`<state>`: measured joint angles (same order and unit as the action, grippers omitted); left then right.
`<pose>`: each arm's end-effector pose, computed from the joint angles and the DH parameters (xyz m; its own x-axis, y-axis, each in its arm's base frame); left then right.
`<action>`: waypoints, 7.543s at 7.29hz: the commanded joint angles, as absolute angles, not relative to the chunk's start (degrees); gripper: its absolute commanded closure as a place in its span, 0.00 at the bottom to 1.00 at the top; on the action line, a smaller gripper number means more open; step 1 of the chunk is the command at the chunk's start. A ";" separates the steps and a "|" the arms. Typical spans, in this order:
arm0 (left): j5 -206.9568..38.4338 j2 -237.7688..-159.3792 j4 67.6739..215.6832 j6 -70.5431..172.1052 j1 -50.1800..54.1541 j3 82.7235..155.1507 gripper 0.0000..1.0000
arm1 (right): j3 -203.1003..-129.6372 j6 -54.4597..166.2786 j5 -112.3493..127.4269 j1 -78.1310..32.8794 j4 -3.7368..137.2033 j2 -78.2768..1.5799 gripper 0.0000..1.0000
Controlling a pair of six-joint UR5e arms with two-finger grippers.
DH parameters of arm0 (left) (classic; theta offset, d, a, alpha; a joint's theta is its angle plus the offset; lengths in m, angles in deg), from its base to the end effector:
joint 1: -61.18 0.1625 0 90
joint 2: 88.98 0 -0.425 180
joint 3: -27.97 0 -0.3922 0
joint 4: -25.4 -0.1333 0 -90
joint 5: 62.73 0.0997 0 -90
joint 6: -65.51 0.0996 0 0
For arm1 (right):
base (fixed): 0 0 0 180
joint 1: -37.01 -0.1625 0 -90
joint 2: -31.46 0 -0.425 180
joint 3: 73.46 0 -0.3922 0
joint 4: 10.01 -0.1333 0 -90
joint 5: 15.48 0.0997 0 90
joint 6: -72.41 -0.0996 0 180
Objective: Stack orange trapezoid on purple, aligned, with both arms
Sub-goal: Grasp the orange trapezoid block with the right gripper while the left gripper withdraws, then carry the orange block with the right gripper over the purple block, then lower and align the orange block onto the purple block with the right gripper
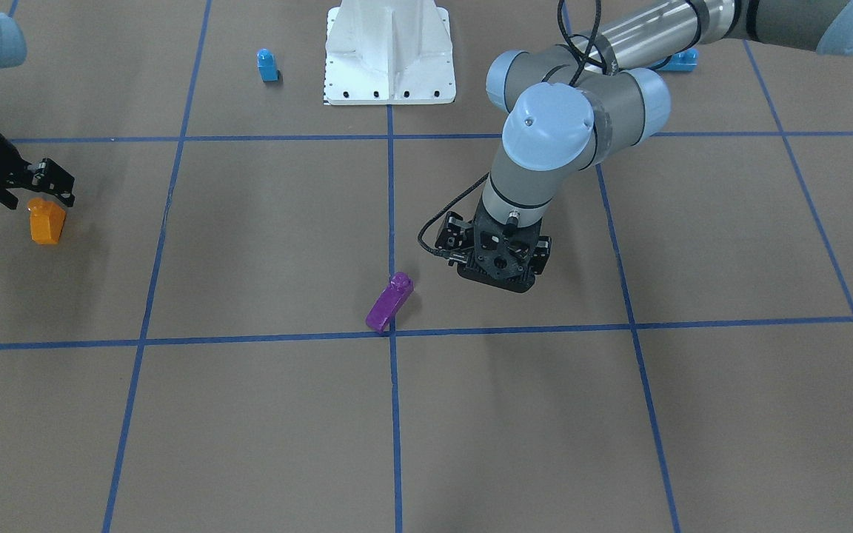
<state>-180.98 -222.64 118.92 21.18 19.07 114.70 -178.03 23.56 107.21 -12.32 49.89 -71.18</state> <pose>0.4799 -0.5499 0.2099 0.6218 0.2873 -0.7286 -0.1397 0.9560 0.2578 -0.2186 -0.3764 0.5822 0.7132 -0.0197 0.7007 0.0235 0.9997 0.0042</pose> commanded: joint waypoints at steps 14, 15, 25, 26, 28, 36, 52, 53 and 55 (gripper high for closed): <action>-181.64 -218.11 118.92 27.06 14.62 114.89 0.00 | -179.20 13.57 113.37 -16.17 62.80 -51.24 1.00; -181.82 -215.57 118.91 31.54 12.16 115.15 0.00 | -177.98 8.83 113.02 -15.65 71.72 -41.50 1.00; -188.32 -201.39 119.62 57.07 -2.98 115.24 0.00 | -147.50 -35.15 100.62 1.15 81.66 -1.52 1.00; -188.32 -201.39 119.62 57.07 -2.98 115.16 0.00 | -145.03 -35.25 100.19 1.15 80.61 -0.28 1.00; -188.24 -200.96 120.05 57.07 -2.89 115.07 0.00 | -143.25 -36.66 99.04 1.24 77.53 -0.27 1.00; -188.24 -200.16 121.29 57.07 -2.71 114.98 0.00 | -142.63 -36.66 97.63 2.03 76.74 -0.36 1.00; -188.24 -199.72 121.29 57.07 -2.71 115.07 0.00 | -139.82 -36.49 96.49 2.99 72.52 -1.15 1.00; -188.24 -199.72 121.29 57.07 -2.71 115.07 0.00 | -139.73 -36.49 96.40 2.99 72.52 -1.15 1.00; -188.24 -199.72 121.29 57.07 -2.63 114.98 0.00 | -139.73 -35.87 96.14 2.91 70.34 -1.24 0.00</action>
